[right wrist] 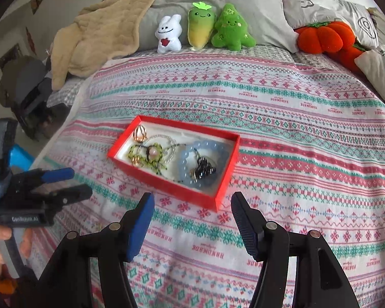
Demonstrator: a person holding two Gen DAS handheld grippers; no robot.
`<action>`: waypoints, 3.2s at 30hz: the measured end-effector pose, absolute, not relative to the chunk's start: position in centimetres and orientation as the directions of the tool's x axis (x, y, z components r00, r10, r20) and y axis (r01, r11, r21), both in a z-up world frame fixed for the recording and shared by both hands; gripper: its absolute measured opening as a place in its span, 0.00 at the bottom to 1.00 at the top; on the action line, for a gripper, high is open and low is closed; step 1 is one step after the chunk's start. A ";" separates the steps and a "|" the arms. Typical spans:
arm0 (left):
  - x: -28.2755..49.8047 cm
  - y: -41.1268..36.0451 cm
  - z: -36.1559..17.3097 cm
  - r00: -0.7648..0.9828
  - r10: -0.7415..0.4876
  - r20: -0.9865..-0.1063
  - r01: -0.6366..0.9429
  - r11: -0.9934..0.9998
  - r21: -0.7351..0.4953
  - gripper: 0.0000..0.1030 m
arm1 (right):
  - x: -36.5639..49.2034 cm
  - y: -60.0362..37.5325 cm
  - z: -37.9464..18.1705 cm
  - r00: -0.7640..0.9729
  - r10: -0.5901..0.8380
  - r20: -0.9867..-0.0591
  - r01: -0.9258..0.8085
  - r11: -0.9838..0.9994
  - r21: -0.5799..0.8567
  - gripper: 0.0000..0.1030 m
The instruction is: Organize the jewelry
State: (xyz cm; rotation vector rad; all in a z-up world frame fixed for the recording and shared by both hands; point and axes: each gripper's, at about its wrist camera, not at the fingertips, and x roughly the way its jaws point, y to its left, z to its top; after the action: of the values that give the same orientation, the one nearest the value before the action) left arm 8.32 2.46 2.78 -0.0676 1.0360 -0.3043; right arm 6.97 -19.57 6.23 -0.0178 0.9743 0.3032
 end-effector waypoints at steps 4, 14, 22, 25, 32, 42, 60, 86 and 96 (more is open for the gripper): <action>6.2 2.0 1.4 0.437 -0.304 -0.846 0.284 0.940 -0.191 0.83 | 5.6 -19.8 5.6 0.505 0.221 -0.834 -0.273 0.958 0.089 0.62; 6.5 1.5 -1.9 0.309 -0.367 -0.877 0.293 0.914 -0.279 0.36 | 4.6 -20.6 5.0 0.474 0.223 -0.852 -0.269 0.958 0.100 0.62; 6.4 0.1 -2.9 0.295 -0.250 -0.922 0.275 0.946 -0.168 0.17 | 4.8 -21.1 4.9 0.472 0.222 -0.853 -0.250 0.962 0.112 0.62; 6.8 0.4 -3.1 0.279 -0.251 -0.927 0.253 0.950 -0.181 0.07 | 4.9 -21.1 4.7 0.468 0.222 -0.855 -0.245 0.963 0.117 0.62; 6.4 0.4 -1.5 0.301 -0.309 -0.902 0.261 0.936 -0.234 0.06 | 4.9 -21.2 4.9 0.472 0.224 -0.852 -0.236 0.964 0.123 0.62; 8.9 -0.3 3.8 0.417 -0.393 -0.820 0.276 0.914 -0.297 0.06 | 5.1 -21.5 5.7 0.488 0.232 -0.842 -0.224 0.965 0.136 0.62; 12.8 -0.2 3.9 0.488 -0.373 -0.789 0.189 0.928 -0.322 0.54 | 6.0 -21.0 4.7 0.469 0.222 -0.855 -0.216 0.967 0.133 0.62; 4.5 0.5 2.7 0.570 0.006 -0.821 0.006 1.000 0.011 0.96 | 3.4 -18.2 3.7 0.500 0.018 -0.866 -0.080 0.996 -0.025 0.83; 4.2 -0.4 2.0 0.558 0.015 -0.830 0.017 0.999 0.029 0.96 | 3.9 -18.9 3.0 0.488 -0.013 -0.873 -0.038 0.999 -0.036 0.83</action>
State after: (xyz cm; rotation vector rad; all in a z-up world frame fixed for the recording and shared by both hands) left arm 4.16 -0.38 2.02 0.0350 0.9787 -0.0011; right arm 3.88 -18.91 3.00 -0.0528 1.0610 0.0150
